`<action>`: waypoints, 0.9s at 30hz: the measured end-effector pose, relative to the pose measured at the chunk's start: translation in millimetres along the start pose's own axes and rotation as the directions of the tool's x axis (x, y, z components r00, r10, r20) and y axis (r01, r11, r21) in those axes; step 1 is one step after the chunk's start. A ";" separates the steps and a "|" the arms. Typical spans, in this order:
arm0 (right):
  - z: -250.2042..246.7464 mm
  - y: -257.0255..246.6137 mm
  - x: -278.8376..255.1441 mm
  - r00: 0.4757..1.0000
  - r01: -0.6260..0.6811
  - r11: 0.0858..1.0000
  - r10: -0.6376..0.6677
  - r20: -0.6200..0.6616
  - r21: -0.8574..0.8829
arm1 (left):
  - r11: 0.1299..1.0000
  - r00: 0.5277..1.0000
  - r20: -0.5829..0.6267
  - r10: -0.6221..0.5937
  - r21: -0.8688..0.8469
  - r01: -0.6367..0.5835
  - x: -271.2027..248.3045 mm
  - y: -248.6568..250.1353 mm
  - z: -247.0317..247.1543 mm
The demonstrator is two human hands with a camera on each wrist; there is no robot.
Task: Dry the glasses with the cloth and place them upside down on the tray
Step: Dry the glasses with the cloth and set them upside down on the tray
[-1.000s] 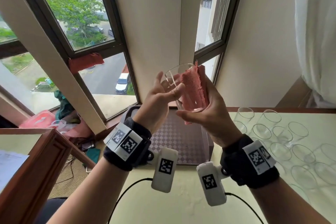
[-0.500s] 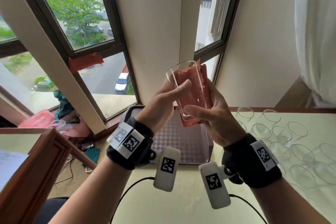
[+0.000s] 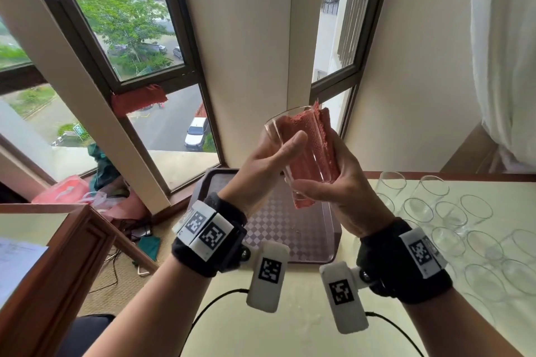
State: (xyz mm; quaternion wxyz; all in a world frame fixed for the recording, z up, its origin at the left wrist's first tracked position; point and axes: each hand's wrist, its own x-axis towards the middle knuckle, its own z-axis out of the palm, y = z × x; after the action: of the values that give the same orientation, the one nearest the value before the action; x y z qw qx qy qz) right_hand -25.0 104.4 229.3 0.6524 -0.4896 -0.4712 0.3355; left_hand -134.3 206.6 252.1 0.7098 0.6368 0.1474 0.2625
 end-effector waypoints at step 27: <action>6.2 13.5 9.8 0.981 0.154 0.924 -0.185 -0.055 -0.351 | 0.993 0.999 -0.006 -0.035 -0.112 0.034 0.5 -7.2 -2.5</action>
State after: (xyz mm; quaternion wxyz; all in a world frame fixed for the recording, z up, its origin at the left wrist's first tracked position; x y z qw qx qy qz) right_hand -27.3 119.3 219.7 0.6030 -0.5680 -0.5343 0.1682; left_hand -133.9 208.6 244.7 0.7482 0.5924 0.1462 0.2606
